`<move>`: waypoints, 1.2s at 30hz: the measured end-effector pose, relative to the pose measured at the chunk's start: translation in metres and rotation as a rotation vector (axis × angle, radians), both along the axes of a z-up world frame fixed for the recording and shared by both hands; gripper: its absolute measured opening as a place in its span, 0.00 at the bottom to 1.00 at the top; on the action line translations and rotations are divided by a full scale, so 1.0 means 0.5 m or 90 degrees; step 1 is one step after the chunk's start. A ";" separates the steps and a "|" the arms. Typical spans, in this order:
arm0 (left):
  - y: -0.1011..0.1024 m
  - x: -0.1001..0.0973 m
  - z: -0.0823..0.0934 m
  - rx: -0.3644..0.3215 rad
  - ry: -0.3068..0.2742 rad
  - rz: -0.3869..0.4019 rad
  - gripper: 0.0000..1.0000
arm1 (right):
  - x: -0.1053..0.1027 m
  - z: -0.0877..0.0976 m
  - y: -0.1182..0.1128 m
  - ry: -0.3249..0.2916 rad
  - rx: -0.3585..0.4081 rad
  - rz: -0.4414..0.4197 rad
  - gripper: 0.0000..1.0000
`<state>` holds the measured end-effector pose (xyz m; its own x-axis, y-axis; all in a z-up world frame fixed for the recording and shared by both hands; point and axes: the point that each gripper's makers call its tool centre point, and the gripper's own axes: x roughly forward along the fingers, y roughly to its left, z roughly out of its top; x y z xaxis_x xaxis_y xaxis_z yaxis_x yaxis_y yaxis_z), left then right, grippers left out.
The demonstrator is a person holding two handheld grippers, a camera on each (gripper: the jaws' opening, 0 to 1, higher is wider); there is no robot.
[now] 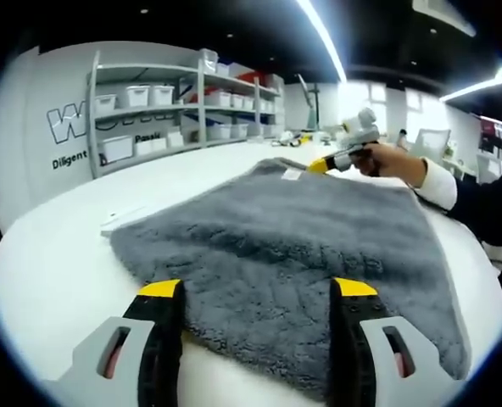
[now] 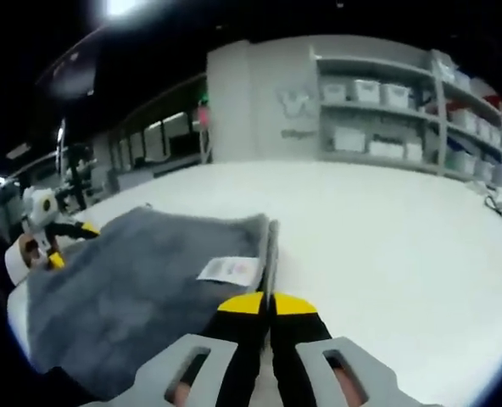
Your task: Open the folded towel by lifting each exposed corner and separating the folded layers until the towel lies flat within the target outline without major curled edges
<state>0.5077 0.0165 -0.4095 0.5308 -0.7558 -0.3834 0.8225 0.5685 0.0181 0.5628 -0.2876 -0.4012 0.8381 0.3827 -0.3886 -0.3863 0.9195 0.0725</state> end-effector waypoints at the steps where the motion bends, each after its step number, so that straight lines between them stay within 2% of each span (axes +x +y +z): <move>1: -0.006 0.000 0.000 0.000 0.000 0.000 0.69 | 0.000 -0.002 -0.006 0.000 -0.005 -0.005 0.00; 6: -0.038 -0.015 0.000 0.003 -0.001 -0.003 0.69 | 0.008 -0.002 -0.038 0.000 -0.019 -0.021 0.00; 11: -0.049 -0.018 -0.001 0.007 0.002 -0.001 0.69 | 0.006 0.003 -0.058 -0.004 -0.021 -0.038 0.00; 22: -0.106 -0.034 0.000 0.003 0.008 -0.001 0.70 | 0.005 0.007 -0.113 -0.009 -0.074 -0.084 0.00; 25: -0.120 -0.027 0.001 0.001 0.009 -0.005 0.70 | 0.006 0.006 -0.127 -0.014 -0.097 -0.092 0.00; 30: -0.142 -0.026 0.002 0.000 0.008 -0.008 0.69 | 0.009 0.002 -0.148 -0.015 -0.083 -0.109 0.00; 36: -0.157 -0.031 0.003 -0.002 0.006 -0.008 0.69 | 0.010 0.003 -0.164 -0.021 -0.109 -0.117 0.00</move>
